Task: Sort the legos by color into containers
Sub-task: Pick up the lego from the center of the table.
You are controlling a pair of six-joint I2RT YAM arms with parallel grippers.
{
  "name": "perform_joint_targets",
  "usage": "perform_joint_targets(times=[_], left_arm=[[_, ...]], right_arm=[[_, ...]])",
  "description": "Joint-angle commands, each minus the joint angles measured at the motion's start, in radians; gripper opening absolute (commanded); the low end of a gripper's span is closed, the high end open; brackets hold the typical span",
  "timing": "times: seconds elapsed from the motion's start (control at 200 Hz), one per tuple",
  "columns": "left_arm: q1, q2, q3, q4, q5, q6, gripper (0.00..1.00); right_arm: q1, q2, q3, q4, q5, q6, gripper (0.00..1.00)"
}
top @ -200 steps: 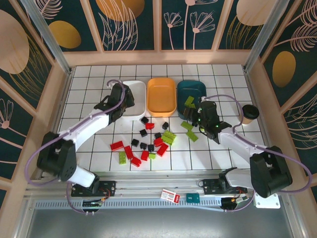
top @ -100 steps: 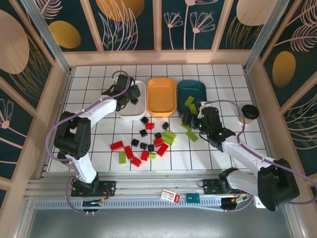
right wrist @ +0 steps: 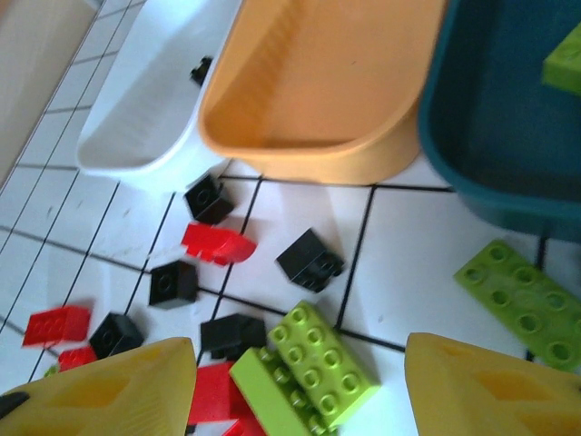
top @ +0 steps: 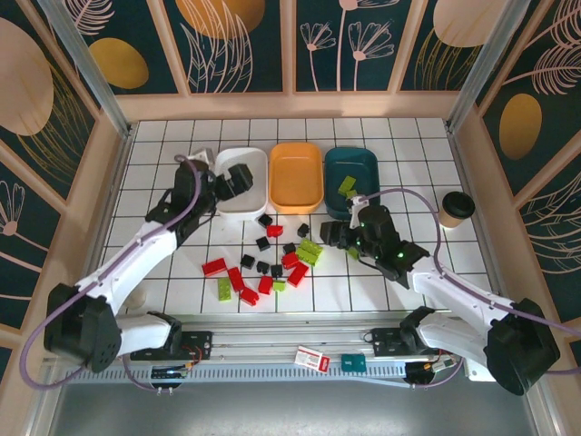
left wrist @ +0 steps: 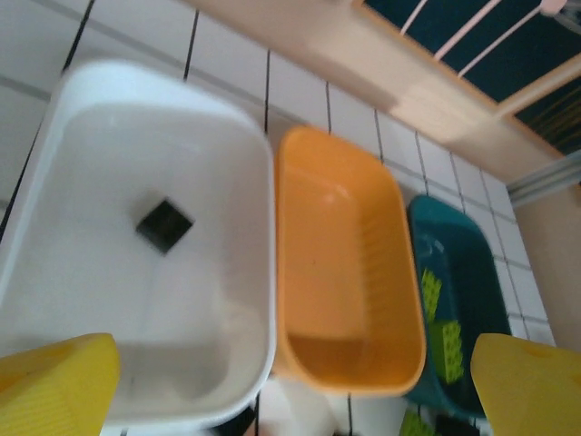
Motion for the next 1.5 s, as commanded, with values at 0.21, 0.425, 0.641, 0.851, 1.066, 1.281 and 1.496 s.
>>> perform_joint_targets(times=[0.21,0.425,0.641,0.851,1.066,1.281,1.496], left_arm=[[-0.001,-0.178,-0.231,0.038,0.044,-0.047,0.99],[-0.001,-0.249,-0.282,0.028,0.006,-0.048,0.99],[-0.001,-0.289,-0.324,0.024,0.009,-0.047,0.99],[-0.001,-0.311,-0.350,0.019,0.011,-0.045,0.99],[-0.001,-0.332,-0.349,-0.002,0.005,-0.032,0.99],[-0.001,-0.353,-0.352,-0.011,-0.007,-0.028,0.99],[-0.001,-0.353,-0.334,-0.030,-0.010,-0.021,0.99]], right_arm=[[0.162,0.204,0.031,0.125,0.126,0.072,0.64],[0.190,0.446,0.149,0.193,0.318,0.265,0.64],[0.203,0.606,0.255,0.151,0.424,0.343,0.63],[0.203,0.691,0.312,0.113,0.462,0.370,0.63],[0.205,0.763,0.365,0.083,0.450,0.361,0.56],[0.205,0.788,0.364,0.071,0.449,0.361,0.42],[0.205,0.705,0.297,0.117,0.462,0.314,0.23]])
